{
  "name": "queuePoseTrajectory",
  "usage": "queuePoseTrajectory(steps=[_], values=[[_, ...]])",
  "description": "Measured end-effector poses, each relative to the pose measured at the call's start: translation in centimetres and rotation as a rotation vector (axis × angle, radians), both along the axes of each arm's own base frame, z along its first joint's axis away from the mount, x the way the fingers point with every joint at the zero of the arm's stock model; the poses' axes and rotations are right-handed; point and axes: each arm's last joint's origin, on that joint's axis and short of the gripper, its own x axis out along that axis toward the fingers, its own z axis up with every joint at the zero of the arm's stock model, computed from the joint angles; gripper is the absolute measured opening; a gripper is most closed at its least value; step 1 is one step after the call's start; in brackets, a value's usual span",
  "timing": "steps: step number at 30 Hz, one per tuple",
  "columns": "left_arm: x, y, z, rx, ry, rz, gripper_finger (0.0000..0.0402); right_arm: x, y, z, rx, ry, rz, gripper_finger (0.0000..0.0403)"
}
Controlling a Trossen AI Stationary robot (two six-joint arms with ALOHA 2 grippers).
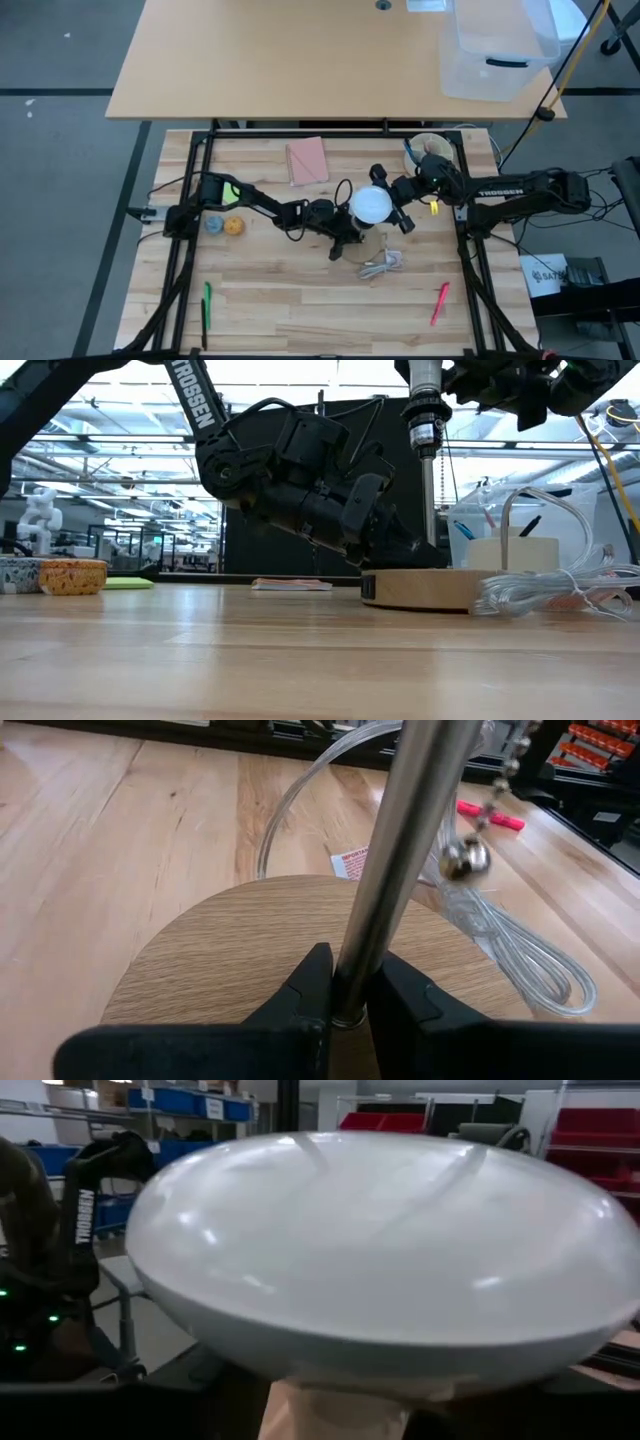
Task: Screw lightbulb
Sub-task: Remove the lightbulb from the lamp
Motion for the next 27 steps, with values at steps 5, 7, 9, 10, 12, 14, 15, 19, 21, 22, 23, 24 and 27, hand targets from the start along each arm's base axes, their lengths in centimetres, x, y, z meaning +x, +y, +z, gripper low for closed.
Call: queuePoseTrajectory(steps=[5,7,9,10,12,14,15,19,21,22,23,24,27], values=[[0.01,-0.01,0.02,-0.002,-0.002,-0.002,0.0041,-0.06,-0.02,0.06,-0.013,-0.008,-0.015,0.0217],[0.01,0.01,0.03,-0.002,-0.003,-0.002,0.0041,-0.07,-0.02,0.09,-0.019,-0.014,-0.016,0.0216],[0.01,0.01,0.03,-0.002,-0.003,-0.003,0.0041,-0.06,0.05,0.09,-0.022,-0.015,-0.010,0.0218],[0.01,0.01,0.03,-0.002,-0.003,-0.003,0.0041,-0.06,0.11,0.05,-0.026,-0.013,-0.009,0.0221],[0.01,0.01,0.03,-0.001,-0.004,-0.003,0.0041,-0.09,0.18,0.01,-0.030,-0.006,-0.009,0.0229],[0.01,-0.01,0.03,-0.001,-0.004,-0.004,0.0041,-0.03,0.16,-0.01,-0.024,-0.001,-0.009,0.0240],[0.01,-0.01,0.03,0.000,-0.004,-0.004,0.0041,0.00,0.16,0.00,-0.021,0.001,-0.009,0.0247],[0.01,-0.01,0.01,0.001,-0.004,-0.005,0.0041,0.01,0.10,0.07,-0.019,0.008,-0.038,0.0273],[0.01,-0.01,0.02,0.001,-0.004,-0.006,0.0041,-0.04,0.06,0.12,-0.026,0.006,-0.058,0.0283],[0.01,-0.01,0.01,0.001,-0.004,-0.006,0.0041,-0.03,0.05,0.10,-0.027,0.008,-0.062,0.0286],[0.01,-0.01,0.01,0.001,-0.004,-0.006,0.0041,-0.03,0.04,0.08,-0.027,0.010,-0.064,0.0288],[0.01,-0.01,0.01,0.001,-0.004,-0.006,0.0041,-0.02,0.04,0.05,-0.026,0.014,-0.064,0.0289],[0.01,-0.02,0.01,0.000,-0.004,-0.007,0.0041,-0.01,0.04,-0.19,-0.022,0.040,-0.064,0.0289]])
